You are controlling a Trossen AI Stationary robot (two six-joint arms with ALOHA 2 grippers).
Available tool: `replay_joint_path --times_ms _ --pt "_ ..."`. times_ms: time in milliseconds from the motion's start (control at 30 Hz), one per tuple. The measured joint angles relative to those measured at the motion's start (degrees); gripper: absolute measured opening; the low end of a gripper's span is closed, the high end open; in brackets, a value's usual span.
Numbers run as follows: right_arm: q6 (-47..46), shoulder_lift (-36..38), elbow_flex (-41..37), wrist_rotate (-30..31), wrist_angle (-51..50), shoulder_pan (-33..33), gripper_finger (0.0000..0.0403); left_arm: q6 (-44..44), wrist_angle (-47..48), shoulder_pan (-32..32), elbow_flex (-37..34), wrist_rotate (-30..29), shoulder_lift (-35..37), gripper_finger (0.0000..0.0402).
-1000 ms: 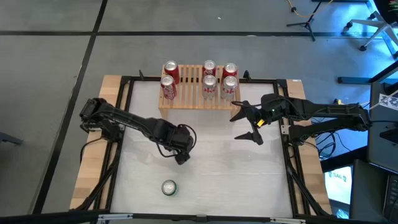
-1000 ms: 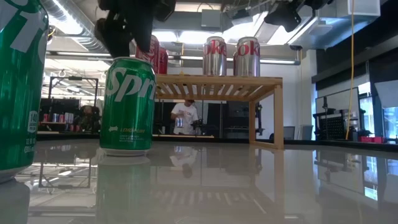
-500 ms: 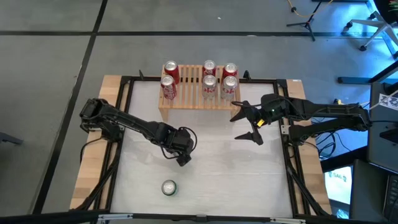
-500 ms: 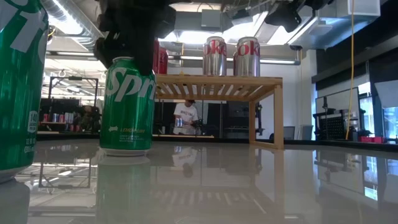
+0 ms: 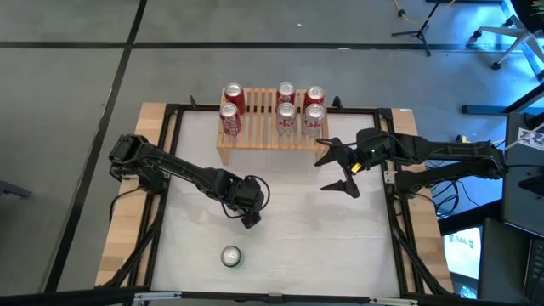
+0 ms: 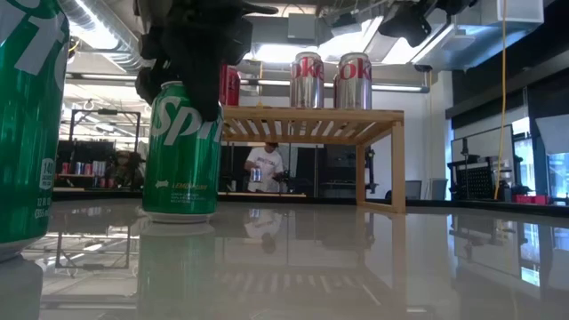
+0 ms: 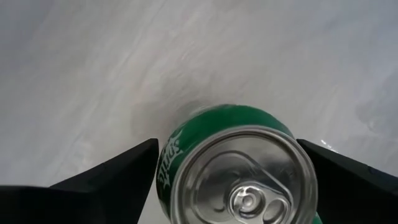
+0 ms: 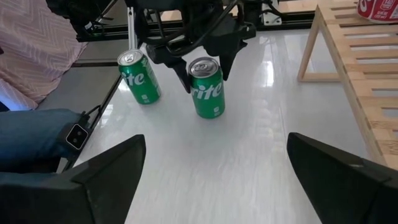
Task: Place canned beverage on shelf
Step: Put the top green soda can on the shelf
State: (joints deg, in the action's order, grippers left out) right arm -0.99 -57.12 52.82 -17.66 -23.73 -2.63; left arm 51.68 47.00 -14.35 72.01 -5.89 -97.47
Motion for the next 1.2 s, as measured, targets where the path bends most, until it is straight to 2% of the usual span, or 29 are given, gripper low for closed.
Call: replay_joint_path --times_ms 367,733,1000,1200 --pt "0.00 0.00 0.00 0.06 -0.08 0.00 0.0386 -1.90 -0.02 0.02 0.00 -0.01 0.00 0.0307" --pt "0.00 0.00 0.00 0.06 -0.09 0.00 0.0386 -20.81 -1.27 0.09 0.02 1.81 0.00 0.0303" --pt "0.01 0.00 0.00 0.07 -0.08 0.00 0.0386 -35.38 -2.86 0.09 0.00 6.72 0.00 0.0305" --pt "0.00 0.00 0.00 0.08 -0.09 0.00 0.0386 -42.55 -2.91 0.07 0.00 7.28 0.00 0.0306"
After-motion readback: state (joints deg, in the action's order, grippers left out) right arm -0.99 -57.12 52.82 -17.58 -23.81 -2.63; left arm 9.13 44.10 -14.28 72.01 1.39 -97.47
